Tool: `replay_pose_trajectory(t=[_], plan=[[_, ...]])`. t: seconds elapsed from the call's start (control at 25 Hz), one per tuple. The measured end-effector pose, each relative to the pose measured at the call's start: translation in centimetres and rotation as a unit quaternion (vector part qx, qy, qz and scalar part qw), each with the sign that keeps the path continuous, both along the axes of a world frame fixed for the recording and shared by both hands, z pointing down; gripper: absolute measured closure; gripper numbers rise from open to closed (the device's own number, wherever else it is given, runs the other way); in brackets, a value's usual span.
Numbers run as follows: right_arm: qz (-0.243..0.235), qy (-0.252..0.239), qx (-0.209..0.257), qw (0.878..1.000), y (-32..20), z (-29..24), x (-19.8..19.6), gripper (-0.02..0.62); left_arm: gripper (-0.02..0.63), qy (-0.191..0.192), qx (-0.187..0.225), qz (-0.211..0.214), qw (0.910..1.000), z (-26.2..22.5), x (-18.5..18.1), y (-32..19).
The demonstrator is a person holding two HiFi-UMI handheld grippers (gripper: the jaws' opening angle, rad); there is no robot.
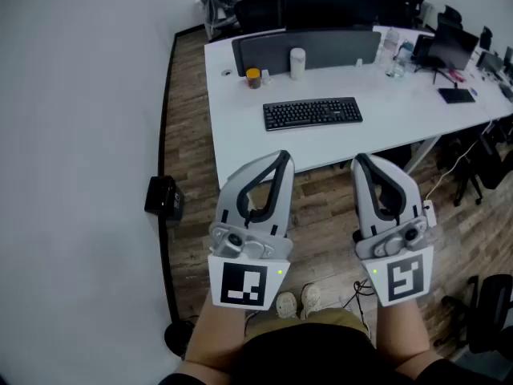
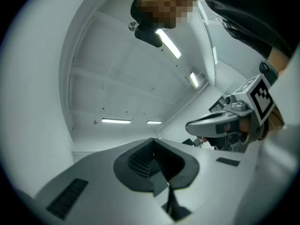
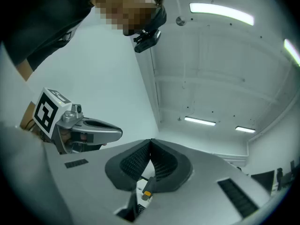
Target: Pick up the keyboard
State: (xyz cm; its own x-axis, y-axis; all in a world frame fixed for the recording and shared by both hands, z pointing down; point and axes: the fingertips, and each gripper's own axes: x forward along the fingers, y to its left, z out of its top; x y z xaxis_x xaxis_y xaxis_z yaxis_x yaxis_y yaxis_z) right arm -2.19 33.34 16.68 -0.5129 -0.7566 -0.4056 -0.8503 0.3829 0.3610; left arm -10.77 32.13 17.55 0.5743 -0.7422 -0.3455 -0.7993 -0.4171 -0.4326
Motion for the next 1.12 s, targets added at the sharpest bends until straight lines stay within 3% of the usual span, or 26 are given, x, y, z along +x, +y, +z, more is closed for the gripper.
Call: replay_pose_trajectory(t=[0.56,1.12], plan=[[-0.022,-0.022,0.013,0.999,0.3,-0.7,6.1,0.565,0.598,-0.029,0.02,-0.015,0.9993,-0.4,6.2,0.8],[-0.038,-0.018,0.022,0.999,0.1,0.1,10.3,0.565,0.598,-0.023,0.023,-0.041,0.9986,0.3,9.5,0.8]])
